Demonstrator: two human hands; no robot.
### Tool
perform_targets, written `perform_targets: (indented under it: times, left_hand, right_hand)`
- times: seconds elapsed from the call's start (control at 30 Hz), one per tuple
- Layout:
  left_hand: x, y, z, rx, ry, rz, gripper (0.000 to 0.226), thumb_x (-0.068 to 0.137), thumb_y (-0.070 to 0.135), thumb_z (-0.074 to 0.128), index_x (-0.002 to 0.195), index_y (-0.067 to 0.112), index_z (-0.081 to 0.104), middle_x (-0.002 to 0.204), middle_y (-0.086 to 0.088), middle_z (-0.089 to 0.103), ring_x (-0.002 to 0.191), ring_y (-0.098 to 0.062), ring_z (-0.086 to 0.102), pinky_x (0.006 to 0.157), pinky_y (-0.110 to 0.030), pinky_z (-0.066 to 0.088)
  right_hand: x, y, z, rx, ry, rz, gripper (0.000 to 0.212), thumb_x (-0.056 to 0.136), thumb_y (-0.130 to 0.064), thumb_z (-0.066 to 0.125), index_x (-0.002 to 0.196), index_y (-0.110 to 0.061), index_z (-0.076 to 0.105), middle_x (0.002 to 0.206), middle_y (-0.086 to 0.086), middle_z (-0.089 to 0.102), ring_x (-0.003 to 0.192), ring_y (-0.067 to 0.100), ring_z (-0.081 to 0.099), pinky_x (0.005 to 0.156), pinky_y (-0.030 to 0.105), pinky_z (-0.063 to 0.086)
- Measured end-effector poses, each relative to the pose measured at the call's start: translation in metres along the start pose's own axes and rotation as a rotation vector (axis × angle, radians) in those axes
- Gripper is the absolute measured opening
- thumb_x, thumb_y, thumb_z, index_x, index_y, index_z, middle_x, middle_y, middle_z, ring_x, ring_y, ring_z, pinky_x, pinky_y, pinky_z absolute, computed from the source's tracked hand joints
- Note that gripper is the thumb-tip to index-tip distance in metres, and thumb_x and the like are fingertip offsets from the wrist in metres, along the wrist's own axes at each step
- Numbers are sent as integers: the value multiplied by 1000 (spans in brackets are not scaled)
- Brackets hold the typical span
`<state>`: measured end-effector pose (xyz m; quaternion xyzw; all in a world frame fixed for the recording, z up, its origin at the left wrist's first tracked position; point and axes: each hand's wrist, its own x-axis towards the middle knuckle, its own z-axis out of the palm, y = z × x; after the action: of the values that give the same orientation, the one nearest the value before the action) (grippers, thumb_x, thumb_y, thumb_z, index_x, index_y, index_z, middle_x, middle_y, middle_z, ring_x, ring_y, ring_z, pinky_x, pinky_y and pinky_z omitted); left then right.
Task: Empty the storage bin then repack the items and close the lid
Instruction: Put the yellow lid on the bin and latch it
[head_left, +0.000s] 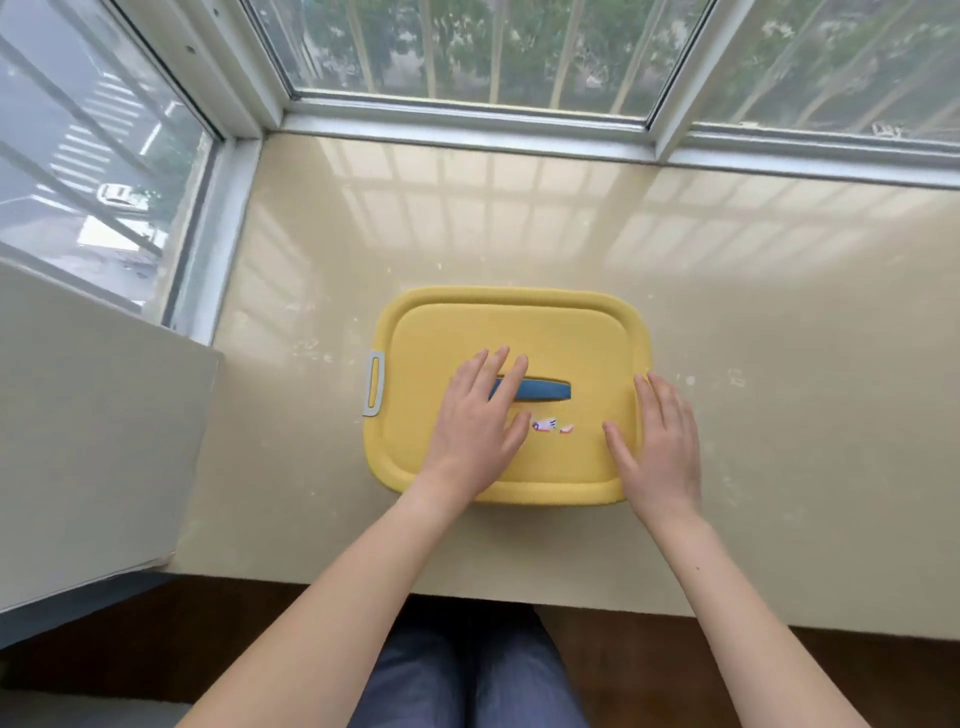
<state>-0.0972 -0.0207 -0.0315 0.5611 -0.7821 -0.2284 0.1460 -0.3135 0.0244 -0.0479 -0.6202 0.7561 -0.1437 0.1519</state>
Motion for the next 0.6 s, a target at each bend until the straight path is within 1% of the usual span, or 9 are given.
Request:
perform_targets:
  times: [0.1,0.2,0.27,0.4,0.5,0.6]
  left_hand:
    - [15,21,22,13,-64,99,57,92,26,60,145,11,45,153,-10,38,144,-33,30,118,-47,21]
    - [30,36,43,105,-134,191,60,95,34,53,150,16,38,158,-3,31,148,-27,22,120,-46,16]
    - [40,40,55,163,-155,227,61,95,39,50,150,18,37,159,-1,30,148,-26,21,120,-47,15]
    - [52,43,75,227,-176,270,60,97,44,44,151,21,36,159,0,29,148,-27,21,120,-49,13]
    - [53,41,87,268,-171,272,59,98,47,37,152,24,34,160,1,28,149,-26,20,120,-49,12]
    - [52,37,96,305,-138,282,59,98,49,36,152,25,34,160,1,28,149,-26,20,120,-49,14]
  right_hand:
    - [-1,23,-3,30,-41,123,70,93,-31,64,150,-4,32,154,16,35,144,30,28,119,45,21]
    - [1,36,1,93,-81,136,74,92,-37,63,151,-7,30,156,12,33,146,25,25,120,38,17]
    - [4,42,5,148,-108,132,75,92,-40,63,152,-11,29,157,9,32,146,22,23,119,31,14]
    - [8,53,12,234,-143,167,82,89,-47,65,154,-17,26,159,1,28,147,14,19,115,23,11]
    - [12,57,15,333,-167,250,87,84,-48,69,154,-23,25,159,-6,27,146,6,17,111,17,11]
    - [17,60,17,423,-203,319,92,79,-47,74,154,-26,25,159,-9,26,145,5,18,110,16,12]
